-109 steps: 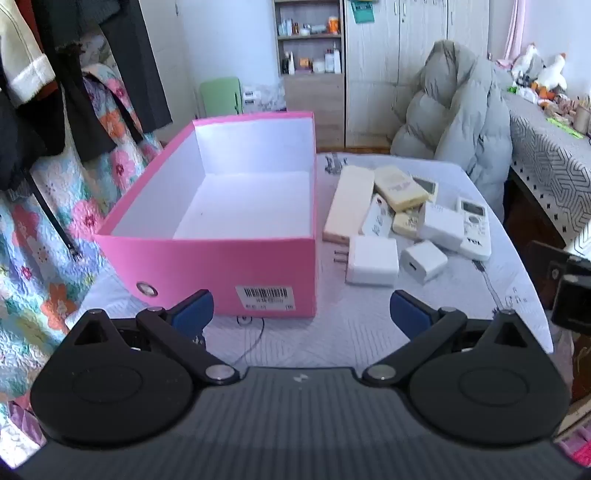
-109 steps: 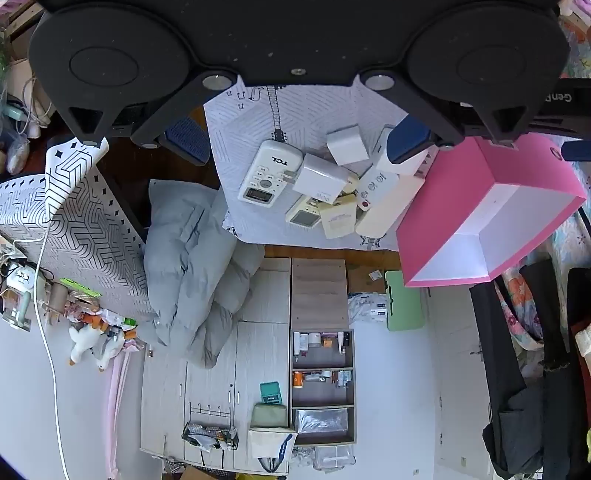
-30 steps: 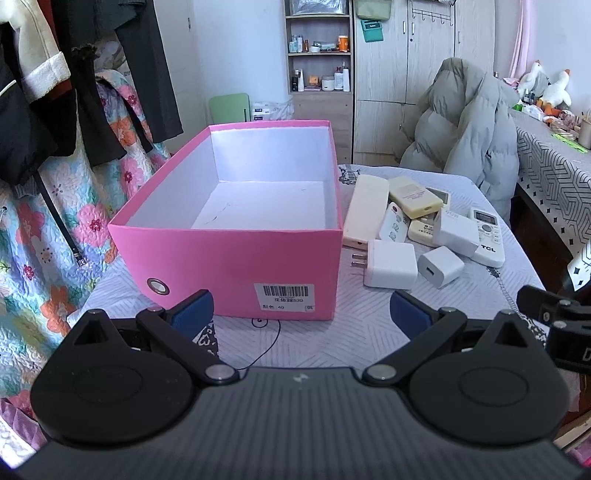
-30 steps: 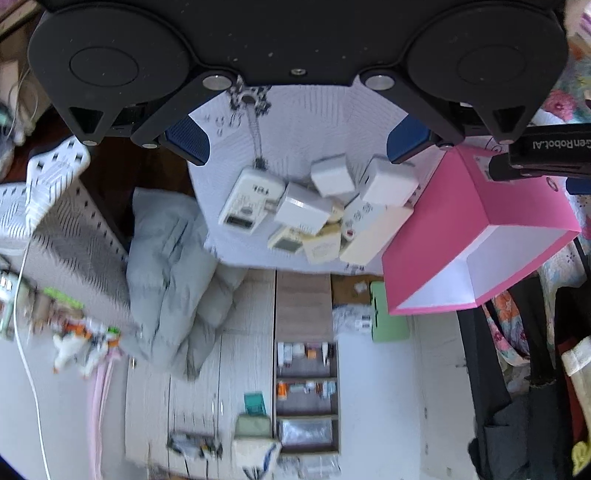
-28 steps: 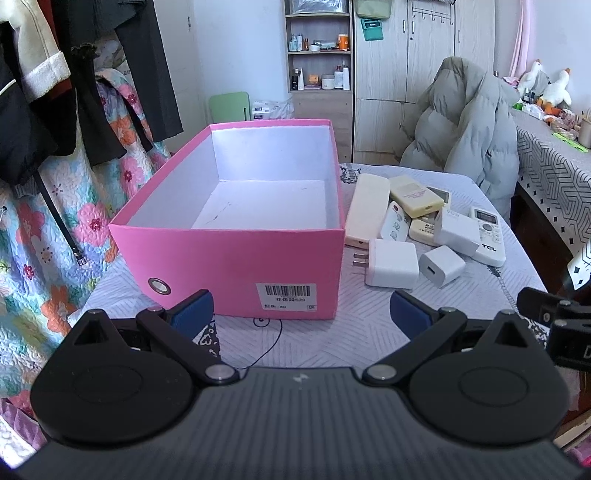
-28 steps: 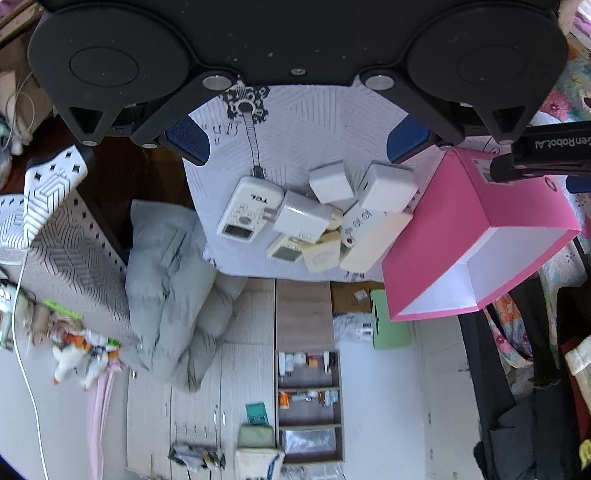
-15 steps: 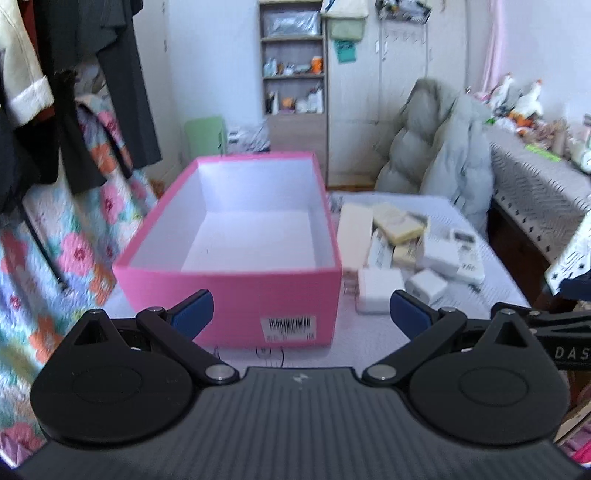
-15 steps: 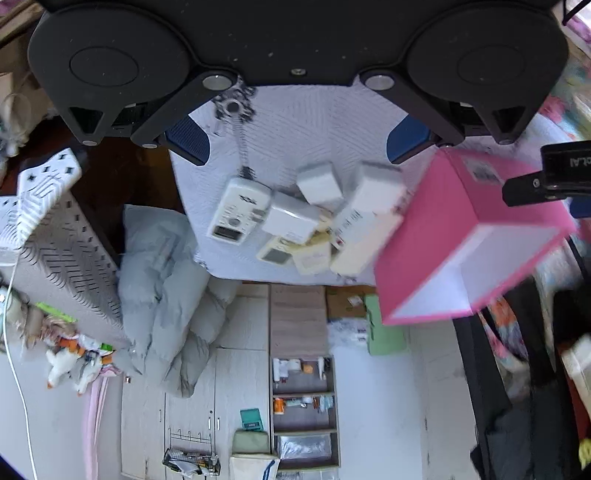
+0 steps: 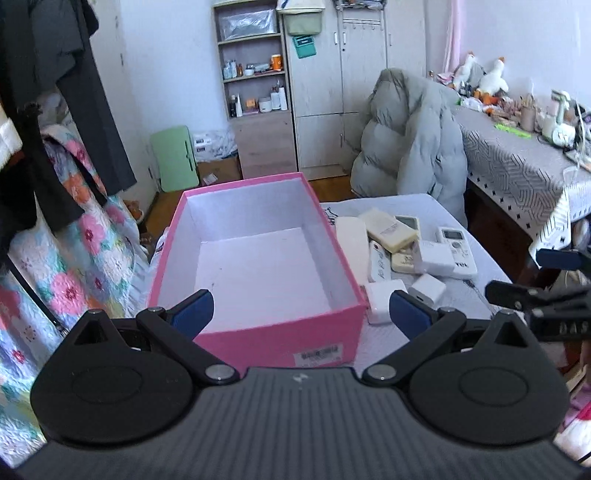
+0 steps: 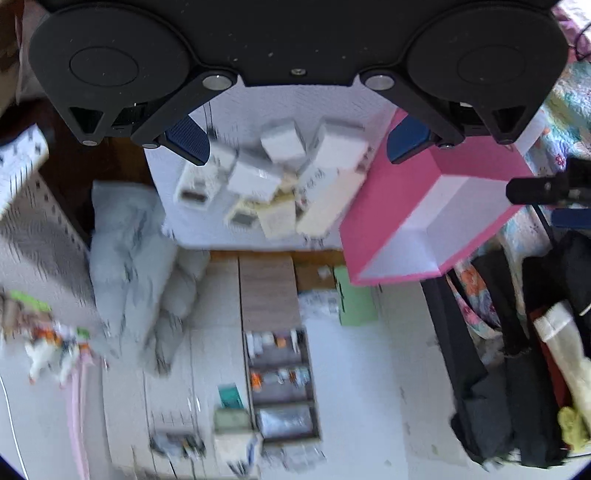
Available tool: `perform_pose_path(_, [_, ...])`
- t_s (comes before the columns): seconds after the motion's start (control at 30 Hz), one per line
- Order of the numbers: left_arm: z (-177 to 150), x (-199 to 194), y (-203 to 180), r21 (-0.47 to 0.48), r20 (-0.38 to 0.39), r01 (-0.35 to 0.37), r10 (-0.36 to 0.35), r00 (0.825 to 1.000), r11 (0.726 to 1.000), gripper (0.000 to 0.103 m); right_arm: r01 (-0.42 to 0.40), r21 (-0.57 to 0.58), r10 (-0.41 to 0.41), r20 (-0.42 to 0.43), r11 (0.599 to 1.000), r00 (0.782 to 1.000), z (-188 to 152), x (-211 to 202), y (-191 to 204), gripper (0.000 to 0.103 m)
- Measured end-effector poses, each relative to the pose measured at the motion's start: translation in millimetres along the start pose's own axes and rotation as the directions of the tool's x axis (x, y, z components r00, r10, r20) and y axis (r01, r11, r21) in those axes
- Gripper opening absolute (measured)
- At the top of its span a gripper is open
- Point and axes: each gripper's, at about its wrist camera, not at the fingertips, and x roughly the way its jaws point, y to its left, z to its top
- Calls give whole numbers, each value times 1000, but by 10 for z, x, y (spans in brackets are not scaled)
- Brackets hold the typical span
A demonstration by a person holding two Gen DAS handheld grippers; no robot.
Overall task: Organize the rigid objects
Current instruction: 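Grip the pink box wall with the left tool while the right tool grasps the large white charger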
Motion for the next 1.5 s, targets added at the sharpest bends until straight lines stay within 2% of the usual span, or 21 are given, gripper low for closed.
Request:
perform_pose_path(0.07, [81, 89, 180, -37, -15, 10, -11, 1000, 999, 102, -14, -58, 19, 83, 998, 996, -39, 20, 51, 103])
perform_pose_path(0.1, [124, 138, 277, -55, -19, 11, -12, 1000, 998, 103, -16, -93, 24, 85, 996, 996, -41, 72, 86, 103])
perform_pose_path(0.17, [214, 262, 481, -83, -30, -18, 15, 999, 996, 103, -29, -157, 36, 38, 987, 999, -17, 228, 164, 103])
perform_pose_path(0.23, [291, 387, 620, -62, -35, -71, 69, 997, 996, 103, -78, -213, 78, -6, 974, 997, 18, 374, 241, 103])
perform_pose_path(0.33, [386, 632, 752, 41, -91, -88, 92, 992, 995, 100, -160, -201, 144, -92, 966, 985, 82, 620, 285, 103])
perform_pose_path(0.4, [437, 766, 852, 57, -102, -73, 78, 992, 996, 100, -180, -159, 156, -153, 971, 976, 111, 823, 288, 103])
perform_pose_path(0.5, [511, 963, 1002, 45, -126, -62, 68, 990, 997, 100, -171, -129, 142, -204, 977, 969, 89, 1039, 287, 101])
perform_pose_path(0.6, [591, 1268, 1196, 0, -168, -53, 52, 984, 999, 101, -158, -156, 117, -248, 975, 962, 31, 1189, 335, 101])
perform_pose_path(0.7, [670, 1629, 1398, -91, -224, -98, 76, 972, 991, 101, -167, -181, 112, -284, 969, 952, -8, 1290, 412, 101])
perform_pose_path(0.77, [692, 1795, 1447, -81, -231, -113, 91, 969, 990, 100, -175, -177, 116, -301, 968, 947, 2, 1345, 430, 101])
perform_pose_path(0.87, [679, 1889, 1442, -20, -214, -134, 127, 969, 991, 91, -180, -176, 117, -317, 968, 941, 7, 1419, 468, 101])
perform_pose_path(0.93, [650, 1906, 1448, -14, -199, -113, 107, 974, 994, 89, -174, -183, 107, -325, 968, 940, -12, 1472, 475, 101])
perform_pose_path(1.03, [656, 1996, 1516, -87, -233, -84, 61, 971, 993, 81, -169, -167, 108, -321, 971, 941, -31, 1554, 457, 101])
perform_pose_path(1.1, [659, 2052, 1546, -119, -231, -83, 54, 971, 989, 81, -154, -166, 96, -311, 974, 946, -38, 1600, 459, 101])
perform_pose_path(1.2, [603, 2116, 1573, -148, -233, -139, 102, 967, 979, 81, -141, -211, 73, -299, 967, 952, -58, 1637, 506, 101])
perform_pose_path(1.27, [554, 2169, 1592, -174, -237, -149, 106, 966, 973, 80, -128, -249, 51, -292, 960, 955, -88, 1642, 536, 100])
perform_pose_path(1.33, [531, 2188, 1609, -189, -237, -140, 93, 967, 972, 72, -124, -298, 34, -288, 947, 957, -115, 1639, 560, 93])
perform_pose_path(1.4, [530, 2177, 1619, -192, -219, -130, 86, 972, 973, 71, -140, -323, 42, -291, 936, 956, -120, 1631, 557, 86])
perform_pose_path(1.47, [519, 2193, 1600, -180, -229, -130, 87, 970, 975, 63, -150, -319, 53, -292, 936, 955, -102, 1625, 531, 83])
perform_pose_path(1.5, [506, 2207, 1581, -173, -243, -128, 83, 966, 977, 54, -149, -313, 54, -291, 938, 955, -93, 1624, 510, 77])
